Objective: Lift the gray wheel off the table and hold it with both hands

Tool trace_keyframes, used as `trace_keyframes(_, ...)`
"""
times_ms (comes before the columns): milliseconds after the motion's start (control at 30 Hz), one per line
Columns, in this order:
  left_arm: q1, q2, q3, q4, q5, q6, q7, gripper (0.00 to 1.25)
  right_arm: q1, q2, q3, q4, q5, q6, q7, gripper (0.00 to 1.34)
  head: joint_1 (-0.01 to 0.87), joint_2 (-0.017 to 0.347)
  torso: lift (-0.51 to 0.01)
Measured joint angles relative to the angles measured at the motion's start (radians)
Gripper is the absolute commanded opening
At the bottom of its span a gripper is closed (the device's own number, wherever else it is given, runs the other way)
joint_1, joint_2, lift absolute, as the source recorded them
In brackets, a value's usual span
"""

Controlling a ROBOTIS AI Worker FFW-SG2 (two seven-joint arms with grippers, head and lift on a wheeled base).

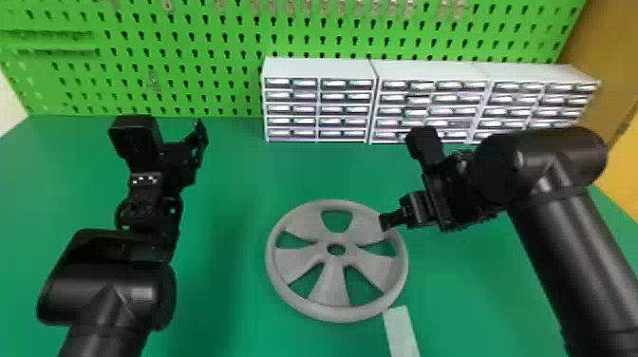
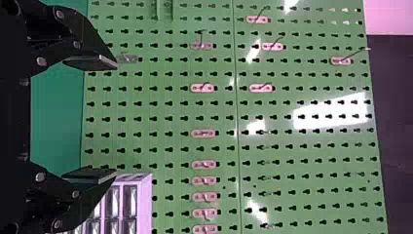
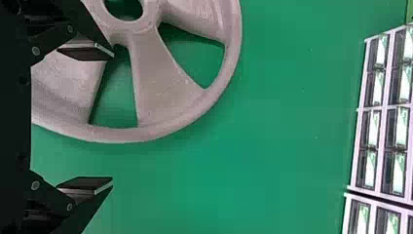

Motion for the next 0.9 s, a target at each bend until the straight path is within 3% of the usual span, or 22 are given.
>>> trace_keyframes(467, -0.002, 0.002, -0.002, 0.0, -0.001, -0.003, 0.002, 0.78, -0.005, 0.005, 0.013, 0.035, 0.041, -0.016, 0.0, 0.97, 0.711, 0.015, -0.098)
trace_keyframes(900, -0.004, 0.002, -0.004, 0.0, -0.002, -0.008, 0.005, 0.78, -0.017, 0.034, 0.035, 0.146, 0.069, -0.086, 0.0, 0.93, 0.711, 0.015, -0.098)
